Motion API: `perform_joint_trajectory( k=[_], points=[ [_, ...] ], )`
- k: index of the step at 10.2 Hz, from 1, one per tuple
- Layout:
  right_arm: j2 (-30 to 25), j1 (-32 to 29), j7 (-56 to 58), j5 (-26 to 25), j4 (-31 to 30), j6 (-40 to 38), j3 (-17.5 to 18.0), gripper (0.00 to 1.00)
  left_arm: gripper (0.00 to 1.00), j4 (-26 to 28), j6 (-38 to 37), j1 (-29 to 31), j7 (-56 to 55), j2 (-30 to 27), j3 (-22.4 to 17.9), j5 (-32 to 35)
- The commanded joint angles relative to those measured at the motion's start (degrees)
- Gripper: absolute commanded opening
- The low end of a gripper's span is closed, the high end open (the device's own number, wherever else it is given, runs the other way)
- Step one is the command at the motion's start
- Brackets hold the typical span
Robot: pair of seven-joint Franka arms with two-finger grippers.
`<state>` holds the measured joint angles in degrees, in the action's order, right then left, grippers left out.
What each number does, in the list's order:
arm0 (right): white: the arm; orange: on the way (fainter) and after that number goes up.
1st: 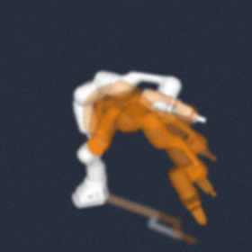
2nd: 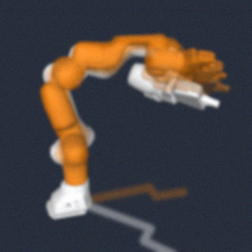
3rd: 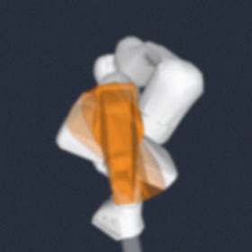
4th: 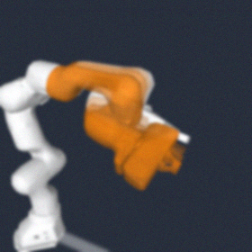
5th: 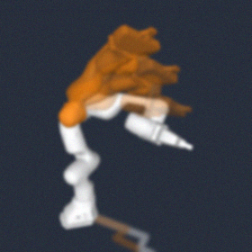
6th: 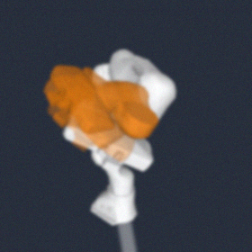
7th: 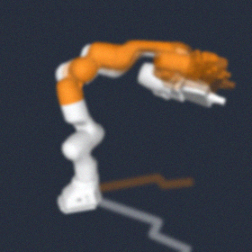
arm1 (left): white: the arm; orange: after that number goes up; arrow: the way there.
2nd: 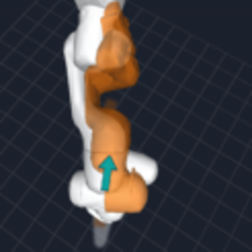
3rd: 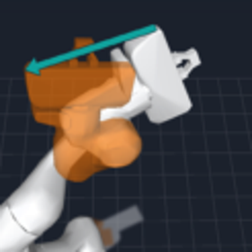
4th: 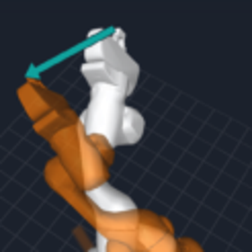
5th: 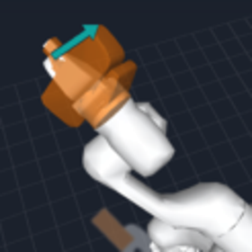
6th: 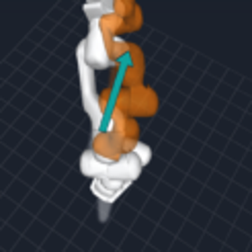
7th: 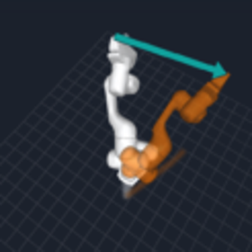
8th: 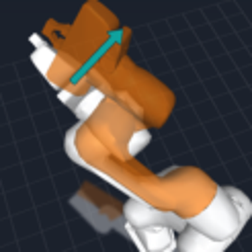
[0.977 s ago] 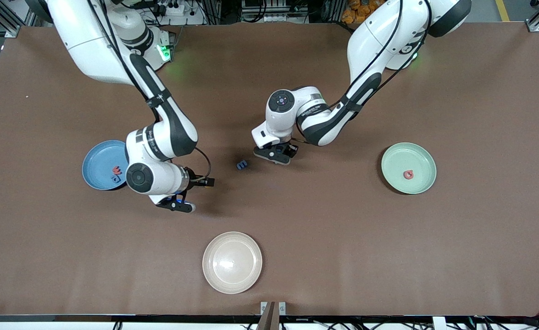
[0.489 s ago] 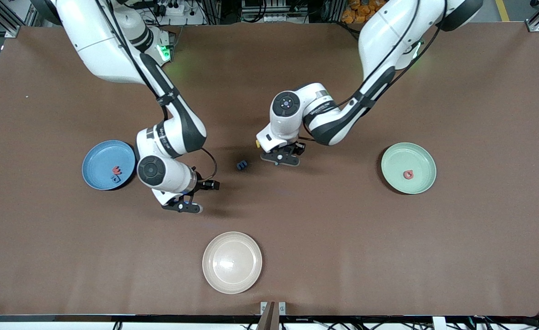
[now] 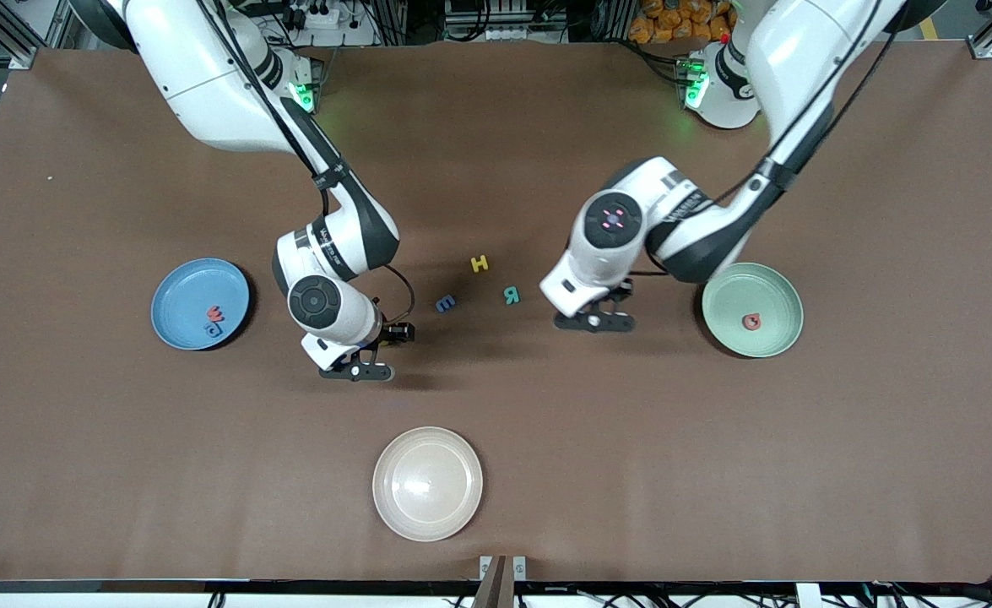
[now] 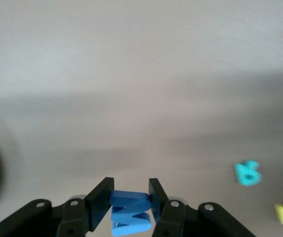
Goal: Sort upper and lower case letters into plates
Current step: 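Grasp the yellow u with the right gripper while the left places M on green plate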
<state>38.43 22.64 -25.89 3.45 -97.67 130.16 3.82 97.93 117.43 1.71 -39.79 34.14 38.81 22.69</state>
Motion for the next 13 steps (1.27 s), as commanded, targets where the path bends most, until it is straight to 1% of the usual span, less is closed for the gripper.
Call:
perform_joint_trajectory(
  k=[1, 2, 3, 4, 5, 6, 8, 10, 11, 12, 13],
  points=[
    [-0.3, 0.0, -1.1, -1.1, -0.8, 1.1, -0.5, 0.76, 0.0, 1.6, -5.1, 8.1, 7.4, -3.4, 0.8, -1.5],
    [-0.3, -0.4, -1.1, -1.3, -0.8, 1.2, -0.5, 0.76, 0.0, 2.0, -7.8, 10.8, 9.8, -3.6, 0.7, -1.5],
    [-0.2, -0.4, -1.2, -1.3, -0.8, 1.4, -0.5, 0.76, 0.0, 3.7, -7.9, 17.1, 13.6, -3.5, 1.0, -1.5],
    [0.3, 0.2, -2.1, -1.3, -1.1, 3.2, -0.5, 0.75, 0.0, 4.2, -8.3, 22.0, 18.7, -3.7, 3.0, -1.6],
    [0.5, 0.0, -2.1, -1.2, -1.6, 3.5, -0.5, 0.75, 0.0, 5.7, -8.3, 26.5, 21.5, -3.8, 4.1, -1.6],
    [0.4, -0.3, -2.1, -1.3, -1.6, 3.4, -0.5, 0.75, 0.0, 6.7, -7.9, 29.5, 22.6, -3.8, 4.5, -1.2],
    [0.4, -0.4, -2.1, -1.3, -1.6, 3.2, -0.5, 0.7, 0.0, 8.1, -7.5, 31.0, 23.2, -3.6, 4.4, -1.1],
    [0.4, -0.3, -2.1, -1.2, -1.6, 3.3, -0.5, 0.64, 0.0, 11.8, -3.7, 35.2, 23.3, -3.2, 4.5, -0.8],
    [0.4, -0.3, -2.1, -1.2, -1.6, 3.3, -0.5, 0.62, 0.0, 12.1, -3.4, 35.6, 23.3, -3.1, 4.4, -0.8],
    [0.4, -0.3, -2.1, -1.2, -1.9, 3.4, -0.5, 0.57, 0.64, 12.1, -3.3, 35.6, 23.2, -2.7, 4.4, -0.8],
    [0.4, -0.3, -2.1, -1.2, -2.0, 3.4, -0.5, 0.54, 1.0, 11.9, -3.0, 35.7, 23.3, -2.3, 4.4, -0.7]
  ],
)
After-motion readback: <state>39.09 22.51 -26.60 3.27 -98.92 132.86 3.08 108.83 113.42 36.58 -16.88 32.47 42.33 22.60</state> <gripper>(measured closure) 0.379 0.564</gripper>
